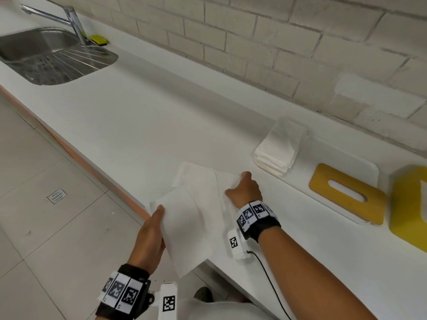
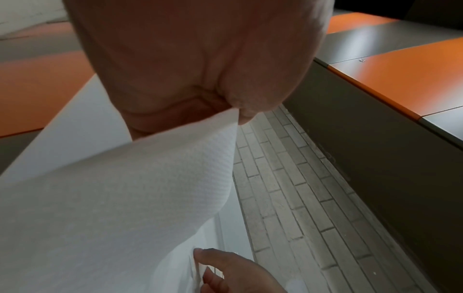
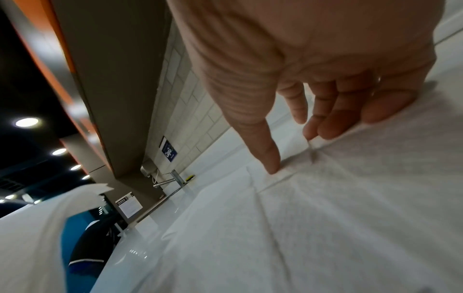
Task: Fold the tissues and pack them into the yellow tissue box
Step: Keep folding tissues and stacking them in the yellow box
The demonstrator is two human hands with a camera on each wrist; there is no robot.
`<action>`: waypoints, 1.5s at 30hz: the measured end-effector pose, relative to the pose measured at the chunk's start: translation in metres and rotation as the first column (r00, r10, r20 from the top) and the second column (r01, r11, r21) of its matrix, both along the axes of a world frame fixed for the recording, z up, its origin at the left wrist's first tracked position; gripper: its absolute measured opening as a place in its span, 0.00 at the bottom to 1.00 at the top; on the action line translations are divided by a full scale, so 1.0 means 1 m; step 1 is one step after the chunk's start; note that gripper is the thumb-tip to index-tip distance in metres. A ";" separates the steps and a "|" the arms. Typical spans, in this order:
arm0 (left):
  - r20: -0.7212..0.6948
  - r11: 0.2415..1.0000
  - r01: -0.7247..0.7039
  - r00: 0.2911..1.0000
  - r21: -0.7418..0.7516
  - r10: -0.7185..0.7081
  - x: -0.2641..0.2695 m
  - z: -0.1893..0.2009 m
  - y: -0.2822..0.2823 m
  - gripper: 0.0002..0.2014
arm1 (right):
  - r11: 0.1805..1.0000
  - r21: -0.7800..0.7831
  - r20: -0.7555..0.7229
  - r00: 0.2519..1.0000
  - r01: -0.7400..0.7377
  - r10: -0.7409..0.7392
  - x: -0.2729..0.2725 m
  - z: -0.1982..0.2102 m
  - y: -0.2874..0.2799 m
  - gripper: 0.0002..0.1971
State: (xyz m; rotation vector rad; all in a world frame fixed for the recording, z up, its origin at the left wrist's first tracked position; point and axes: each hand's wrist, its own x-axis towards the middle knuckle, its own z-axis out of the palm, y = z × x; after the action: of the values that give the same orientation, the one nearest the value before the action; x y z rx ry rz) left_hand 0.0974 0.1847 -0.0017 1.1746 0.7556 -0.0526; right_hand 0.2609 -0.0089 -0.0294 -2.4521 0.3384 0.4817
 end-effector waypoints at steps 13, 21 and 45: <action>0.000 0.999 0.030 1.000 -0.030 -0.030 0.003 0.005 -0.011 0.18 | 0.354 0.771 -0.331 0.808 0.529 -0.488 -0.020 0.029 -0.064 0.02; -0.067 0.976 0.204 0.976 -0.076 -0.209 0.019 0.001 -0.041 0.22 | 0.522 0.688 -0.078 0.766 0.505 -0.638 -0.099 0.030 -0.130 0.13; -0.099 0.961 0.275 0.956 -0.026 -0.277 0.024 -0.012 -0.042 0.23 | 0.886 -0.412 0.164 0.938 -0.215 0.304 -0.119 -0.008 -0.140 0.08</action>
State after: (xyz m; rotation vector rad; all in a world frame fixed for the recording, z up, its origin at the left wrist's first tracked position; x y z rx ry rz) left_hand 0.1213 0.1425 -0.0142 1.2668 0.6746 -0.3523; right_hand 0.1418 -0.1488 -0.0369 -2.9283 0.0004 0.2562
